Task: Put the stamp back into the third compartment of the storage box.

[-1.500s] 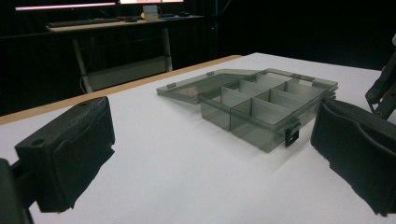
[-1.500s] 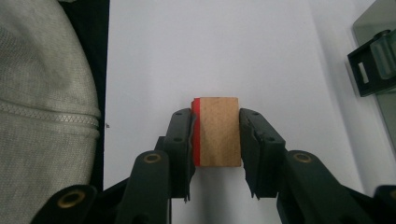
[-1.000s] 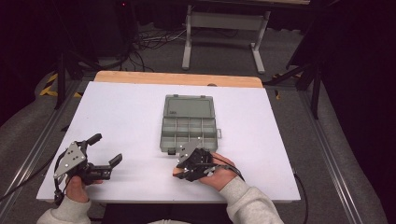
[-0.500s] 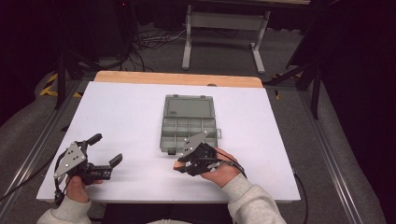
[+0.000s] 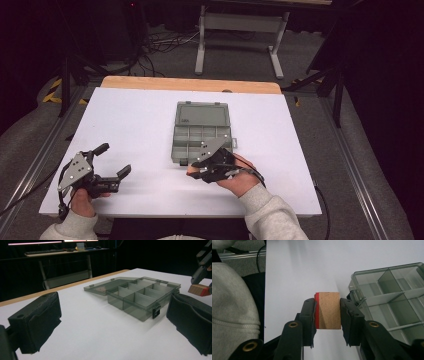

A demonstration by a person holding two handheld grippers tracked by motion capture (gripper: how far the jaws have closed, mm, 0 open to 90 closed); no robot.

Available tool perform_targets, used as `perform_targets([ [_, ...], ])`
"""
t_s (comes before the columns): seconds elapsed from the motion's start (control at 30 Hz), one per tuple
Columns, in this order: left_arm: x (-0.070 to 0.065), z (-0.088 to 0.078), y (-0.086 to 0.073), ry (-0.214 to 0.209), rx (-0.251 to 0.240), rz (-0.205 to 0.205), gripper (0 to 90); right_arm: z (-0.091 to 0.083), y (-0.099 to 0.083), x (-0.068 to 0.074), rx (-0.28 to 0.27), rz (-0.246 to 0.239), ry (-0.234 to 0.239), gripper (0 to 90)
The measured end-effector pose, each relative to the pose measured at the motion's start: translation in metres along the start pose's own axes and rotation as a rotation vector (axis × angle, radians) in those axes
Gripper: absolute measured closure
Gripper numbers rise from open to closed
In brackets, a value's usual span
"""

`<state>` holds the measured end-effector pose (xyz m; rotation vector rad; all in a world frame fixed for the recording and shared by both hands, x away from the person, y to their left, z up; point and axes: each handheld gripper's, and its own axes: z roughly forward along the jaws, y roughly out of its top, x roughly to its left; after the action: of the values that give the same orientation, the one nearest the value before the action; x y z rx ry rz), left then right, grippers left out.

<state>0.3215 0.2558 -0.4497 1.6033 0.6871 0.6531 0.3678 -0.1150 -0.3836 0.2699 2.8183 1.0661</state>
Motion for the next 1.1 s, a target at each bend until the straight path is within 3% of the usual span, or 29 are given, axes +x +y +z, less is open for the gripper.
perform_targets([
  [0.47, 0.000, 0.000, 0.000, 0.002, 0.000, 0.000, 0.5, -0.010, 0.004, -0.010, -0.032, 0.030, -0.032, 66.0],
  [1.1, 0.000, 0.000, 0.000, 0.001, 0.000, -0.001, 0.5, -0.016, 0.009, -0.034, 0.003, 0.105, -0.112, 66.0],
])
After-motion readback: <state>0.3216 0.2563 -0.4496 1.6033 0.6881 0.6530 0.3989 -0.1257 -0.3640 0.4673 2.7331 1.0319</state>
